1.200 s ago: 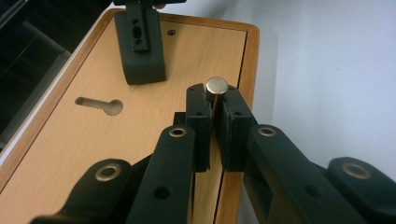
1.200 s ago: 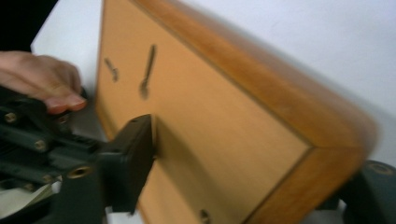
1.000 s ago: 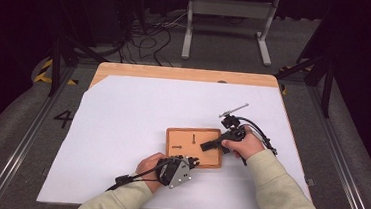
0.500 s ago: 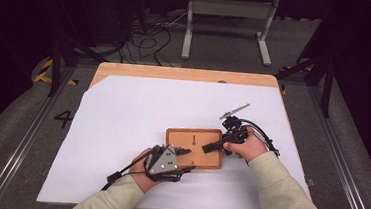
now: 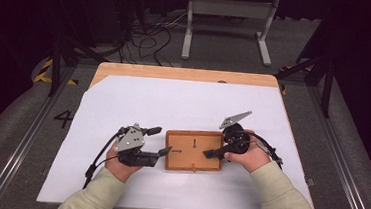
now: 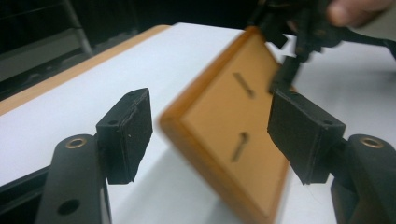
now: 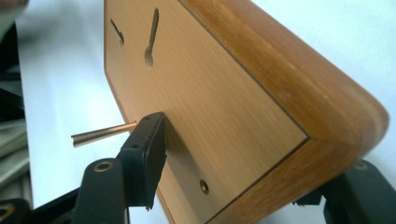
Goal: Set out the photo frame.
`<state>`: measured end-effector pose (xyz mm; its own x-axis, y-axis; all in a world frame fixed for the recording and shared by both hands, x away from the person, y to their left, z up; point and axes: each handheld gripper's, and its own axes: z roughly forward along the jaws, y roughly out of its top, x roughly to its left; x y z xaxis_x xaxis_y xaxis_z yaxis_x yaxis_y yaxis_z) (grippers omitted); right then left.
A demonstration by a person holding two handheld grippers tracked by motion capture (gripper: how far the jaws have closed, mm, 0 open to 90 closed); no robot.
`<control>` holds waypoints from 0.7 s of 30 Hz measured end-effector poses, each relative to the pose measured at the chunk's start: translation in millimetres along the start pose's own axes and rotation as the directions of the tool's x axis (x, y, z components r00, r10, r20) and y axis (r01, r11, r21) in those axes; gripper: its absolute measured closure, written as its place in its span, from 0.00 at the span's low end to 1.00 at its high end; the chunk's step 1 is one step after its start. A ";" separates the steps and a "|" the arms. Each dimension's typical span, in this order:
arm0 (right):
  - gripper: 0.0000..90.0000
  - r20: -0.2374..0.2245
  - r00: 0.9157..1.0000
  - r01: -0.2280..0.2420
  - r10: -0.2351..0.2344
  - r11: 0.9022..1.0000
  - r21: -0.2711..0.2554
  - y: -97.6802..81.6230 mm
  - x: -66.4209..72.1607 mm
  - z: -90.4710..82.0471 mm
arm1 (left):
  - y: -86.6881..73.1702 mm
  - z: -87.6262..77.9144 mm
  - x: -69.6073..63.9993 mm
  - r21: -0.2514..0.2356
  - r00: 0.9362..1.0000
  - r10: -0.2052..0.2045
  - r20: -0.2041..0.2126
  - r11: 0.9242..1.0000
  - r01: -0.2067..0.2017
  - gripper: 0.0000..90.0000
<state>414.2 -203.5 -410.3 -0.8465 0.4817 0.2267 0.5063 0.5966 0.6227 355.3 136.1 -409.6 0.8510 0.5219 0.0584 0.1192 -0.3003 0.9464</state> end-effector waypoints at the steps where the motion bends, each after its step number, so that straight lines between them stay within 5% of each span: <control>1: 0.44 0.015 1.000 0.027 -0.027 1.000 0.002 -0.3 4.2 -1.9 | -1.1 -2.9 3.9 -0.004 1.000 -0.013 -0.010 1.000 0.013 0.35; 7: 0.48 0.061 0.990 0.125 -0.125 0.992 -0.003 -5.1 16.9 -7.7 | -7.6 -9.8 16.9 0.000 0.996 -0.043 -0.078 0.999 0.043 0.34; 11: 0.51 0.091 0.975 0.203 -0.201 0.979 -0.007 -11.6 26.6 -12.4 | -11.5 -9.3 22.9 0.021 0.993 -0.055 -0.101 0.998 0.058 0.34; 21: 0.62 0.137 0.907 0.398 -0.398 0.917 0.027 -24.4 51.1 -19.8 | -16.9 -5.1 26.5 0.054 0.992 -0.070 -0.106 0.996 0.076 0.33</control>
<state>355.3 -206.1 -399.1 -0.9469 0.2874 -0.1444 0.1319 0.7564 0.6406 373.2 159.1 -422.4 0.7818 0.6230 0.0254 0.2108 -0.3025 0.9296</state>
